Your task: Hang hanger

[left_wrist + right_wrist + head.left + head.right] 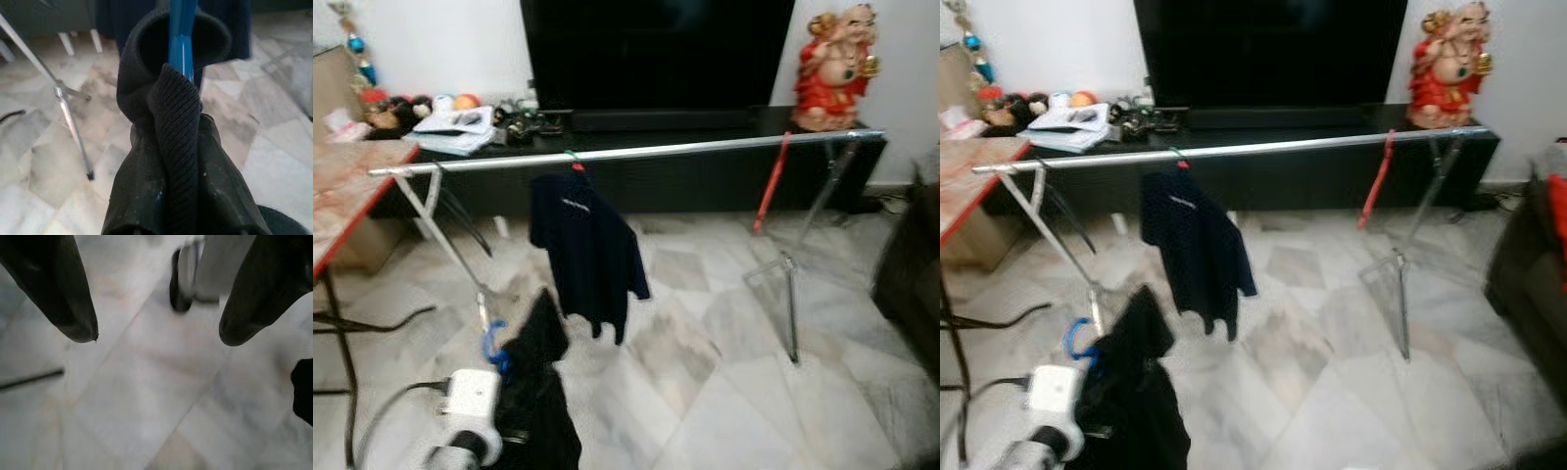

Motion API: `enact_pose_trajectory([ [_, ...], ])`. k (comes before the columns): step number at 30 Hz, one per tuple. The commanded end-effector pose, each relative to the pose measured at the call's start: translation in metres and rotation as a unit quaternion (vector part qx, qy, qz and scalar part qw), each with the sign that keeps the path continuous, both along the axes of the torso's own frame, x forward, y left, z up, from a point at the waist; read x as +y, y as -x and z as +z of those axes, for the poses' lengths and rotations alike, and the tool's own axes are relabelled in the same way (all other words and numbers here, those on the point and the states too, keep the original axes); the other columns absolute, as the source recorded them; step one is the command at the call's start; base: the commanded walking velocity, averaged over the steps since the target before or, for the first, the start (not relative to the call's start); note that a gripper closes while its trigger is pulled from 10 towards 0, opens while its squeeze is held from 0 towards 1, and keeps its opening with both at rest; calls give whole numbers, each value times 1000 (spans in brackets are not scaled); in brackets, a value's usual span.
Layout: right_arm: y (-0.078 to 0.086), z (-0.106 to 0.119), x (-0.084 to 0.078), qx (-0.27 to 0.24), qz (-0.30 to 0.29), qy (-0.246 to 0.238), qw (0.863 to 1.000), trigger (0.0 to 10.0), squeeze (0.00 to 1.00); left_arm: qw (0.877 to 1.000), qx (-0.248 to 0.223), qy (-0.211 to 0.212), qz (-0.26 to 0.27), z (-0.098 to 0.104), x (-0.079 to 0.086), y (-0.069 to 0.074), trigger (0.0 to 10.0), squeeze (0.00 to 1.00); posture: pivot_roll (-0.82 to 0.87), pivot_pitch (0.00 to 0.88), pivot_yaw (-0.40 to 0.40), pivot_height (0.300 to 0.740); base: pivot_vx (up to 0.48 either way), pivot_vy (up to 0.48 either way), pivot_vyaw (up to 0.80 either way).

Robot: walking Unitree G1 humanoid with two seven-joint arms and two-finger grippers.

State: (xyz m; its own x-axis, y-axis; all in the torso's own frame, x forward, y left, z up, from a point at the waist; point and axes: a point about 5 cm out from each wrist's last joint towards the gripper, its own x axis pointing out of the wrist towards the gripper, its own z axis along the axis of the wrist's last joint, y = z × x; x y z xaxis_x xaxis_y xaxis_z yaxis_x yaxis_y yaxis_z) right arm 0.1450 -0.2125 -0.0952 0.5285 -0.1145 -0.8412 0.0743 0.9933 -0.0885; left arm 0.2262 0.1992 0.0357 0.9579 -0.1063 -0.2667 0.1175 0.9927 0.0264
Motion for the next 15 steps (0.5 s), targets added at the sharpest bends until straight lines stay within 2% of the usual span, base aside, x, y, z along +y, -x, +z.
enact_pose_trajectory([
  [1,-7,1,13,-9,5,-17,1000,10000,0,1000,-23,-10,14,12,11,-6,10000,0,-69,0,45,740,442,0,0],
  [9,-3,-1,14,-3,-1,-22,1000,10000,0,1000,-22,-8,7,13,8,-9,10000,0,-78,0,52,740,440,0,0],
  [15,0,-3,16,1,2,-24,1000,10000,0,1000,-19,-4,7,12,7,-6,10000,0,-82,0,38,740,441,0,0],
])
